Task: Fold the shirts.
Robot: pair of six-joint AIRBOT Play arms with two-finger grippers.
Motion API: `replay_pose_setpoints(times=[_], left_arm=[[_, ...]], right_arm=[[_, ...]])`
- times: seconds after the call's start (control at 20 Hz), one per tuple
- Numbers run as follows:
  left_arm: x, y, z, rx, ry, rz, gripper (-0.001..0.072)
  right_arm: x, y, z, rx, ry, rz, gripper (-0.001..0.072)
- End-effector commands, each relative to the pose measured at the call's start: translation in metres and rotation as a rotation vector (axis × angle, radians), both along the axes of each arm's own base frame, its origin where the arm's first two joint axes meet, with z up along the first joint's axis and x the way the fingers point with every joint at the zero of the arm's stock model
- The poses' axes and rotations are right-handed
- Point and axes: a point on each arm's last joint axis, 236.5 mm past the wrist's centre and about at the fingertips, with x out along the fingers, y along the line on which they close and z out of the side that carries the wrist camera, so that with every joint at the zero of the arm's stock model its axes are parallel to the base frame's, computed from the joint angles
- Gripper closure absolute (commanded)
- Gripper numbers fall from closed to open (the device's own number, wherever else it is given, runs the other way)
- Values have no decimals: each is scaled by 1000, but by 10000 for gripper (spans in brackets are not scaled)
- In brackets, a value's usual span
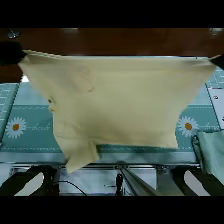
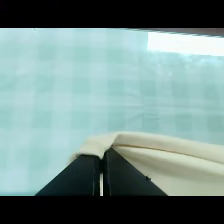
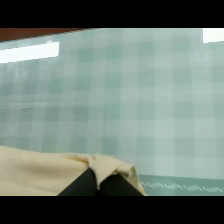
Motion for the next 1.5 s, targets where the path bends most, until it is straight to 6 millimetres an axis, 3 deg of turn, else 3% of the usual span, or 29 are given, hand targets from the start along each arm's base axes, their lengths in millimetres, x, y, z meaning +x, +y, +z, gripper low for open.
replay_pose_setpoints(times=[0.0, 0.15, 0.3, 0.4, 0.55, 0.65, 0.75, 0.9, 1.05, 1.25, 1.4, 1.45], left_arm=[[78, -12, -61, -84, -14, 25, 683], [128, -12, -102, -141, -43, 90, 683], [154, -8, -142, -255, -7, 207, 683], [159, -15, -168, -302, 57, 222, 683], [144, -29, -210, -346, 214, 213, 682], [126, -34, -219, -310, 298, 157, 683], [106, -30, -211, -231, 346, 45, 682], [67, -14, -197, -155, 448, -95, 683], [29, -3, -216, -173, 612, -125, 682], [1, -6, -257, -191, 738, -137, 682], [-20, -11, -273, -210, 843, -160, 682], [-22, -9, -273, -220, 858, -148, 617]], right_arm=[[90, 2, -54, 165, -13, -3, 687], [158, -17, -119, 257, 26, -105, 687], [196, -21, -172, 344, 133, -142, 687], [211, -16, -194, 356, 181, -119, 687], [222, -7, -213, 372, 231, -87, 687], [215, 0, -216, 375, 268, -52, 687], [194, -1, -207, 353, 307, 36, 687], [151, -21, -205, 225, 415, 102, 686], [123, -44, -234, 104, 540, 86, 686], [90, -37, -284, 149, 682, 61, 687], [71, -31, -303, 182, 757, 45, 685], [71, -31, -302, 196, 765, 16, 565]])
